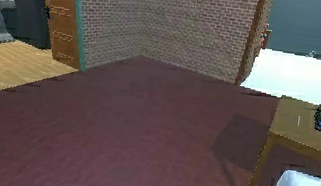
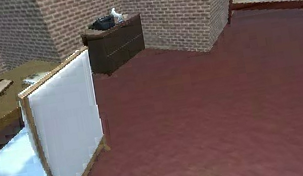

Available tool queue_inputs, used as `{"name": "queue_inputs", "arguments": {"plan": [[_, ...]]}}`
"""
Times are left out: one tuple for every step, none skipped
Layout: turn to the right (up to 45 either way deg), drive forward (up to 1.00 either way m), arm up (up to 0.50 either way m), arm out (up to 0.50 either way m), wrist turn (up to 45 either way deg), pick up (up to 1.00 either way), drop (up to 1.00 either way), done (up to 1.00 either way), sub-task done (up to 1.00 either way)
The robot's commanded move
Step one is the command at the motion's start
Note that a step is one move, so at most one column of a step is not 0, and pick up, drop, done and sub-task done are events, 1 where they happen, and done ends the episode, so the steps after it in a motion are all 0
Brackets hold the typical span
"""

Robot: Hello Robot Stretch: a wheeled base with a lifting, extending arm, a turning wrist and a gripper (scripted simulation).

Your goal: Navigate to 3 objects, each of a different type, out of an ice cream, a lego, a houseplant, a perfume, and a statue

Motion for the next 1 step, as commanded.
{"name": "queue_inputs", "arguments": {"plan": [[3.0,0.00,0.00,0.00,0.0,0.00,0.00,0.00,0.00]]}}
